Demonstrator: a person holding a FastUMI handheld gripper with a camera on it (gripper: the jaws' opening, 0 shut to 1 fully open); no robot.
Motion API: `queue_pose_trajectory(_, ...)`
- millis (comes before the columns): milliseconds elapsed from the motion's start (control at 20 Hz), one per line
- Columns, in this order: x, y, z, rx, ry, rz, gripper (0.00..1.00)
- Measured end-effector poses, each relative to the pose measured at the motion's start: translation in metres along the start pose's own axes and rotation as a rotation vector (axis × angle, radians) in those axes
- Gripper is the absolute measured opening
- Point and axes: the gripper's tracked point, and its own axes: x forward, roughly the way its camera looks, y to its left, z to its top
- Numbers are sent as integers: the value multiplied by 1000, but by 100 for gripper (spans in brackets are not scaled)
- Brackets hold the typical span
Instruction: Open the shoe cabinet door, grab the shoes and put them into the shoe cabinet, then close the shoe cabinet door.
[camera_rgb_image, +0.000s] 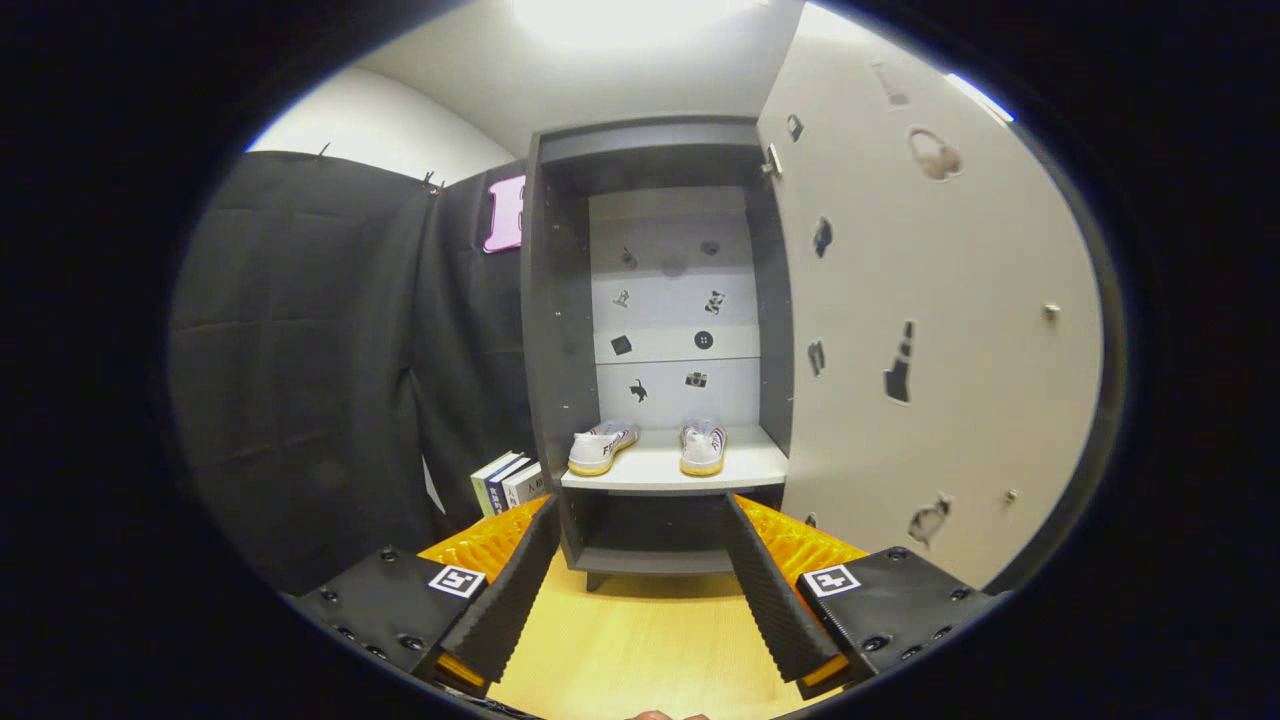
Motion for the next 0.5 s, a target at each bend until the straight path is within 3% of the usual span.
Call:
queue_pose_trajectory(250, -84, -56, -5, 42, 7, -77, 99)
queue_pose_trajectory(500, -134, -121, 11, 69, -35, -138, 98)
